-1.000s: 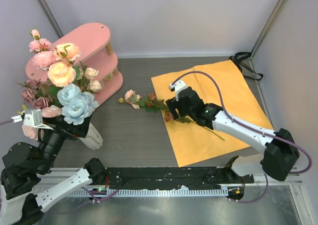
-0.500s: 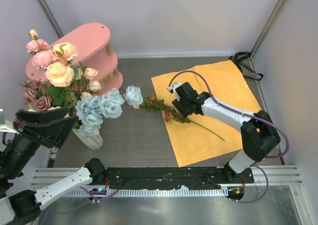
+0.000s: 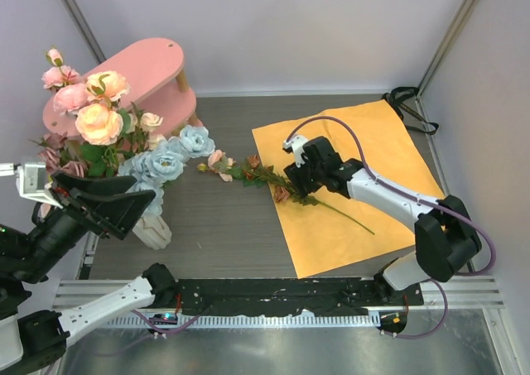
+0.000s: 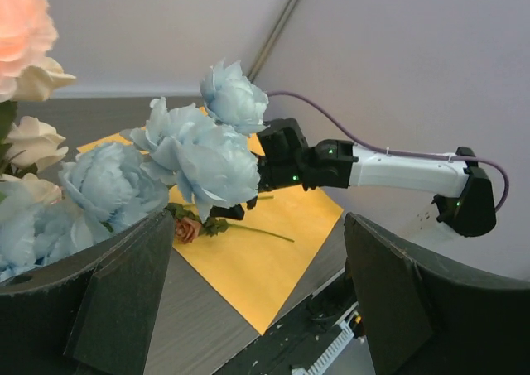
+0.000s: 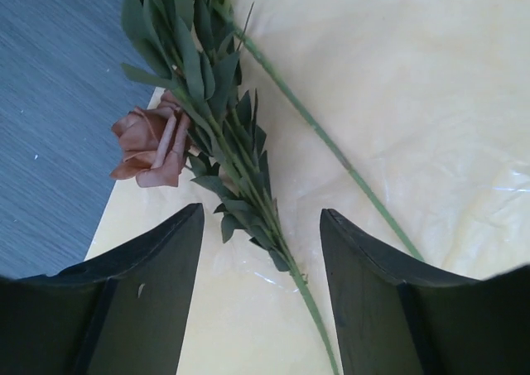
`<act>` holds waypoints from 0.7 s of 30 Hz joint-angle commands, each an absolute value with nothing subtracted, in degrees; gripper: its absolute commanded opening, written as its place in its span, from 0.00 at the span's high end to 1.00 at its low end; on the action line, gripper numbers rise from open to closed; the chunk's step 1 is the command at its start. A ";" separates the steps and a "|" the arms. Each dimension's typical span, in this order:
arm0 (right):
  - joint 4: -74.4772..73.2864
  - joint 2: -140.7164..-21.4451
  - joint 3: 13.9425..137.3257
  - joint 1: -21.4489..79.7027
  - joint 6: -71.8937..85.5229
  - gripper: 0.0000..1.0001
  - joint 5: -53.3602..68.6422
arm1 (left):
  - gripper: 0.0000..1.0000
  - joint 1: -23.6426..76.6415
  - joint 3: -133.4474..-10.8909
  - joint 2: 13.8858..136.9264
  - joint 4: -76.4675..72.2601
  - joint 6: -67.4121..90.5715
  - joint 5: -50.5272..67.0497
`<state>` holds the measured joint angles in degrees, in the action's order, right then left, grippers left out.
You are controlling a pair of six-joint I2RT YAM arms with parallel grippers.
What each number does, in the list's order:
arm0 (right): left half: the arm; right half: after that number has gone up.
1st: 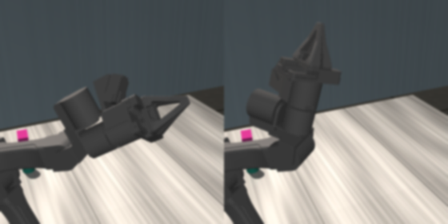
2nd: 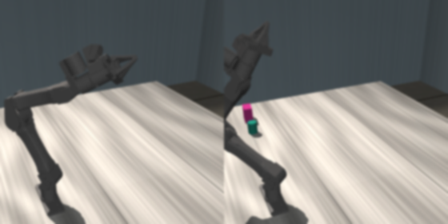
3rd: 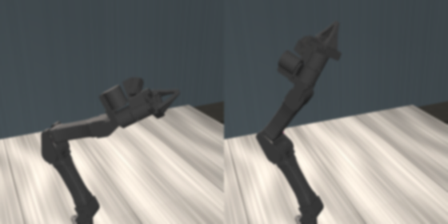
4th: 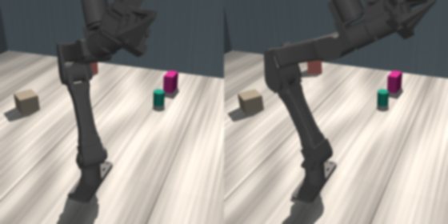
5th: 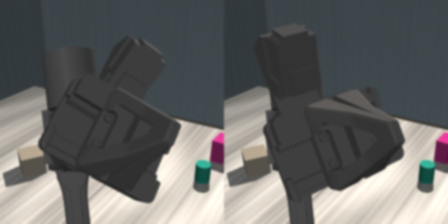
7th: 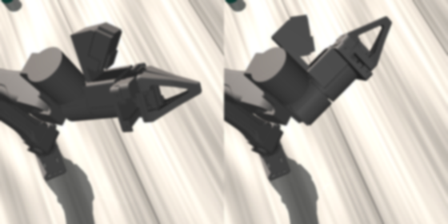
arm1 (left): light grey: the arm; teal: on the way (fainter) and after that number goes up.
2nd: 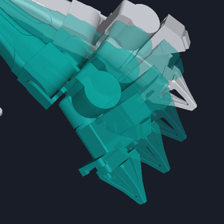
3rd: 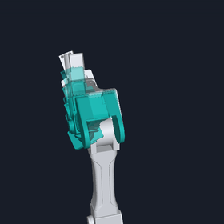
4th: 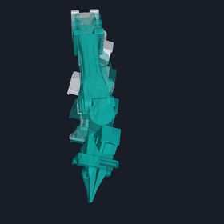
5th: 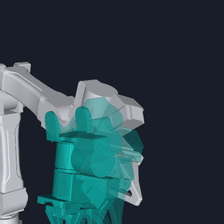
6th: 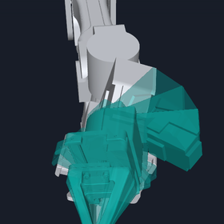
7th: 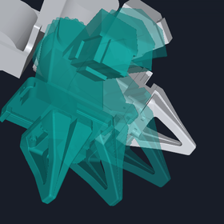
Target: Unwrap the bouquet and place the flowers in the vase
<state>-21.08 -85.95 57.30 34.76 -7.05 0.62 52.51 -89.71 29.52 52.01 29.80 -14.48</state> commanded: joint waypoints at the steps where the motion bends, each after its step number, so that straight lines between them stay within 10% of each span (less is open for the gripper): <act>1: -20.55 -84.37 58.00 34.72 -12.72 0.35 -3.77 | 0.13 52.65 -91.93 31.91 52.83 28.74 -9.85; 13: -22.15 -93.41 57.56 34.72 -19.34 0.42 2.55 | 0.12 52.65 -90.00 31.99 49.83 28.39 -10.02; 21: -22.68 -97.12 58.97 36.03 -21.00 0.73 1.50 | 0.12 52.65 -88.59 32.95 50.45 28.48 -12.39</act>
<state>-23.97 -97.47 57.19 34.83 -19.14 2.09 52.53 -88.27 31.64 51.68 29.50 -11.05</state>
